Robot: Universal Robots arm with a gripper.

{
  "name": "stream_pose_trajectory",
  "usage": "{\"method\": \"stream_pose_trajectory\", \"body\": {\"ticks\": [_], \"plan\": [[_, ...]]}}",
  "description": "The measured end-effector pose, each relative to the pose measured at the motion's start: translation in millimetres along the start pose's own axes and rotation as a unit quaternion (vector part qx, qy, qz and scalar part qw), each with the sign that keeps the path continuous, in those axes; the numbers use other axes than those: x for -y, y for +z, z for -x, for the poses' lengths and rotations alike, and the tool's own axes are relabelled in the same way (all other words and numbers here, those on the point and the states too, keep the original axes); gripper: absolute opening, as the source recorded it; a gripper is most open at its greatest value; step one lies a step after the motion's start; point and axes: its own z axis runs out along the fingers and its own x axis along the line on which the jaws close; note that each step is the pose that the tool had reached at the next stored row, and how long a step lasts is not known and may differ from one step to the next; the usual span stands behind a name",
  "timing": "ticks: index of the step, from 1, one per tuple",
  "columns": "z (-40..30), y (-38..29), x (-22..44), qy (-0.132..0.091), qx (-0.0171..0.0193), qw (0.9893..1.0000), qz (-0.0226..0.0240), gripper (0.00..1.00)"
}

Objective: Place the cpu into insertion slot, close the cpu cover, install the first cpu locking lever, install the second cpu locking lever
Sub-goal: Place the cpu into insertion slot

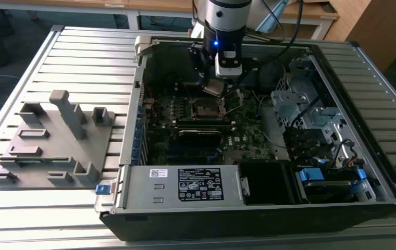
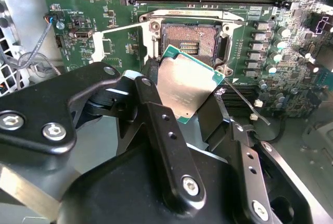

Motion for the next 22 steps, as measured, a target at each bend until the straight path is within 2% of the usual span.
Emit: {"method": "stream_pose_trajectory", "body": {"ticks": [22], "plan": [[0.0,0.4,0.0,0.006,0.0006,1.0000,0.0000,0.54]]}}
